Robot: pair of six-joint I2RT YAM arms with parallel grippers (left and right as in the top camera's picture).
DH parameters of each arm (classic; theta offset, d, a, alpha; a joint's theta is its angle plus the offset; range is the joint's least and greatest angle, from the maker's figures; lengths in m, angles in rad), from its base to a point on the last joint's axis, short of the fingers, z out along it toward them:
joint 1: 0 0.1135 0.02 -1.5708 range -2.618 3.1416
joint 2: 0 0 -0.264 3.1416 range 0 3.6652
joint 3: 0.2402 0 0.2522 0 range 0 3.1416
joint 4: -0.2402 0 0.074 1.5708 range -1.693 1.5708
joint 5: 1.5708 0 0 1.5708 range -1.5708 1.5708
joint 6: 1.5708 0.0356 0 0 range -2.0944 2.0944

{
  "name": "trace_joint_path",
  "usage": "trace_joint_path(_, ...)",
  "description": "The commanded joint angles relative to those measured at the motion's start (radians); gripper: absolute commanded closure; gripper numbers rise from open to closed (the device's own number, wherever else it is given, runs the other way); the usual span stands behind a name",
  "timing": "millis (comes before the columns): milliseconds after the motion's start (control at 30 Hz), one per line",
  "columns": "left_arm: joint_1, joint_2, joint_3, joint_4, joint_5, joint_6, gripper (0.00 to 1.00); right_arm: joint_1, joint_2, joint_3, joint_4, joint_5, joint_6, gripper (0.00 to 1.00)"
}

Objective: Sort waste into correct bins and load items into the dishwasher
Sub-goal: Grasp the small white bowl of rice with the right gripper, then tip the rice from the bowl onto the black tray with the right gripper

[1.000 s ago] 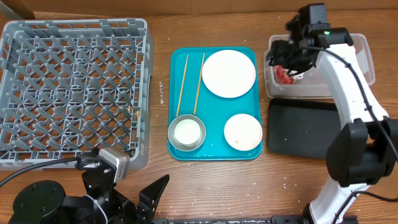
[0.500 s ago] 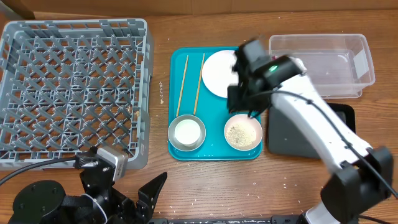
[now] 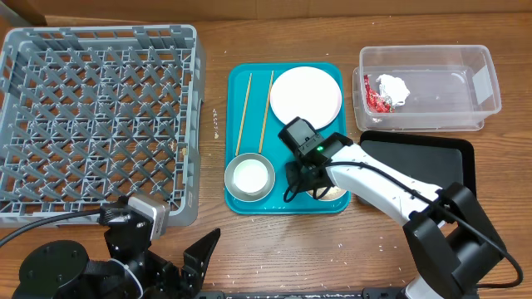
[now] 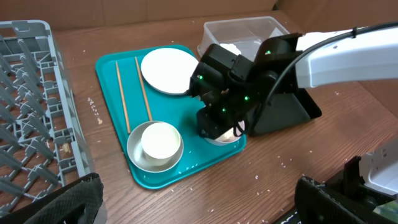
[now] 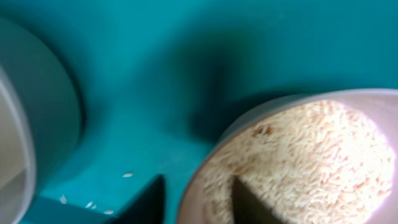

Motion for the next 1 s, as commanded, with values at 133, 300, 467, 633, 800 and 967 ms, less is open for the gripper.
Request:
trace_joint_path(133, -0.001, -0.002, -0.003, -0.014, -0.014, 0.019, 0.00, -0.007, -0.033, 0.033, -0.037, 0.026, 0.014, 0.96)
trace_joint_path(300, -0.001, -0.002, -0.003, -0.012, -0.022, 0.019, 0.00, -0.045, -0.159, 0.126, -0.062, -0.130, 0.065, 0.96)
trace_joint_path(467, -0.001, -0.002, -0.003, -0.014, -0.022, 0.019, 0.00, -0.211, -0.275, 0.128, -0.048, -0.327, 0.144, 0.96)
trace_joint_path(633, -0.001, -0.002, -0.003, -0.014, -0.051, 0.019, 0.00, -0.467, -0.291, 0.107, -0.079, -0.571, 0.109, 0.96)
trace_joint_path(800, -0.001, -0.002, -0.003, -0.013, -0.066, 0.019, 0.00, -0.633, -0.290, 0.013, -0.040, -0.736, 0.072, 0.96)
trace_joint_path(967, -0.001, -0.002, -0.003, -0.014, -0.070, 0.019, 0.00, -0.798, -0.287, -0.140, 0.146, -0.997, 0.036, 0.96)
